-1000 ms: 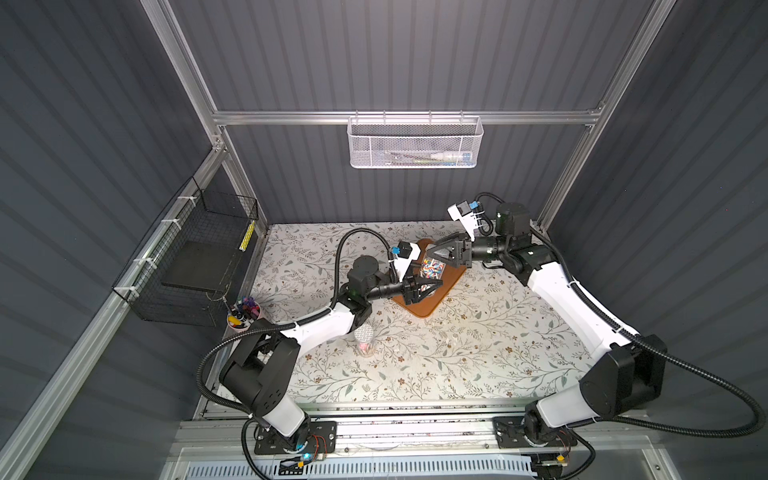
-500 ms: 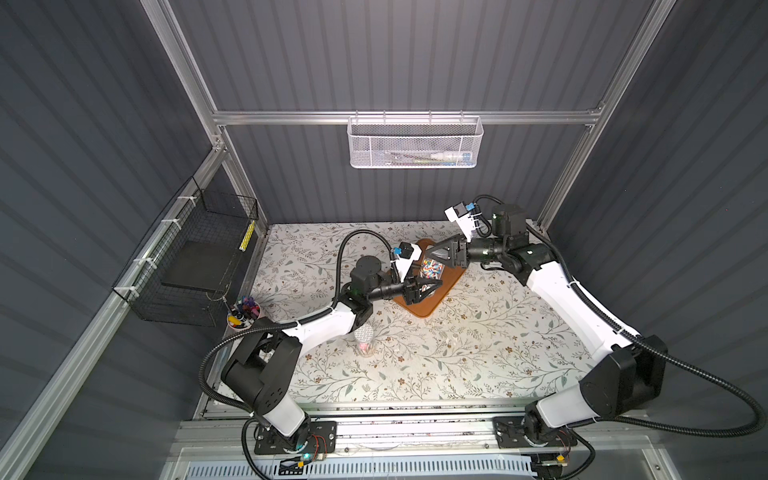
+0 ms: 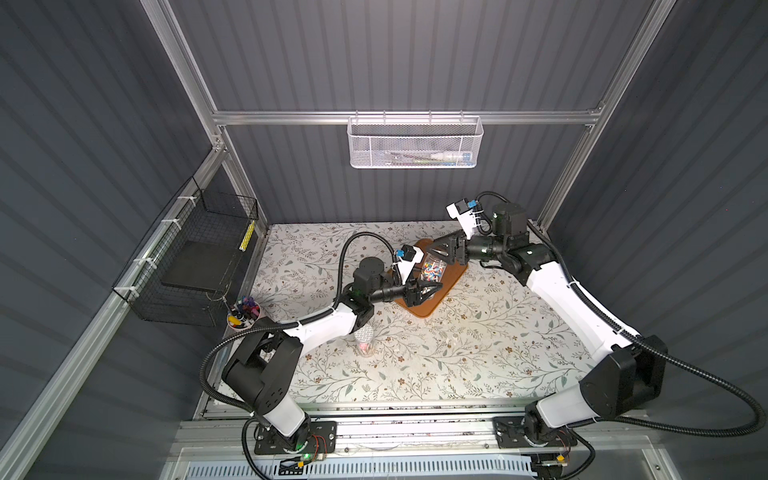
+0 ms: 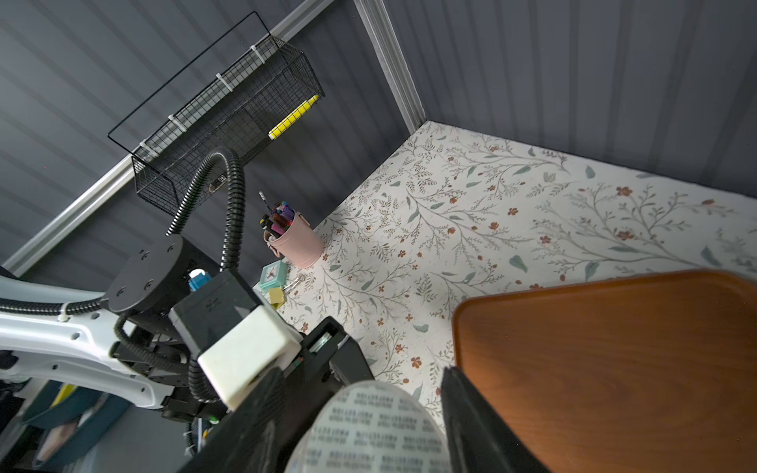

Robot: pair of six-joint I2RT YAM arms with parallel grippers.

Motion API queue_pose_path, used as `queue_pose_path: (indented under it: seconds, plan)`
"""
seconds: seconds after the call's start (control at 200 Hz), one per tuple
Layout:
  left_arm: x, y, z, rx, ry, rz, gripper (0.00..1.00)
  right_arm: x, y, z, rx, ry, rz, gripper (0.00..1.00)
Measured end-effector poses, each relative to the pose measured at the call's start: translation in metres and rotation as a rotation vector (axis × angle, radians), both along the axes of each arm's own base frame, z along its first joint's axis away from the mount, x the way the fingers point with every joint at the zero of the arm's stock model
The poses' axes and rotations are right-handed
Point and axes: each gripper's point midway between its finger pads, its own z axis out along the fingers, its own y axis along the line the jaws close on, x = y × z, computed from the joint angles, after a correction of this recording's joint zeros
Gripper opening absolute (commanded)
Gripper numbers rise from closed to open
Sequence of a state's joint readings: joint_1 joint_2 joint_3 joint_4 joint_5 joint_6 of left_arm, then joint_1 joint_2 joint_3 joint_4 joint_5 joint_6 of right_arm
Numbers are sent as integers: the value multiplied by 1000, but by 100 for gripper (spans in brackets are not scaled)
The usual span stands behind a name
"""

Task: Pour the candies out of the jar
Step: Unscrew the lid from the jar.

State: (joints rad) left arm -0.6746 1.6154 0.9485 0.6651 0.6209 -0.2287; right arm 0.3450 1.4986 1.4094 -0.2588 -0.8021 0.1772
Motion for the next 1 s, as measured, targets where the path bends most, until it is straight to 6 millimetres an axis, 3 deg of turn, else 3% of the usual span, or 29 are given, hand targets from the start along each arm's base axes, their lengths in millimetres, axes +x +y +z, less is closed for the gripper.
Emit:
queue_pose_path:
  seconds: [0.525, 1.001]
  plan:
    - [8, 3, -6, 30, -24, 47, 0, -3, 1, -7, 0, 22, 13, 65]
    - [14, 6, -14, 61, -26, 77, 0, -1, 1, -18, 7, 34, 1, 55]
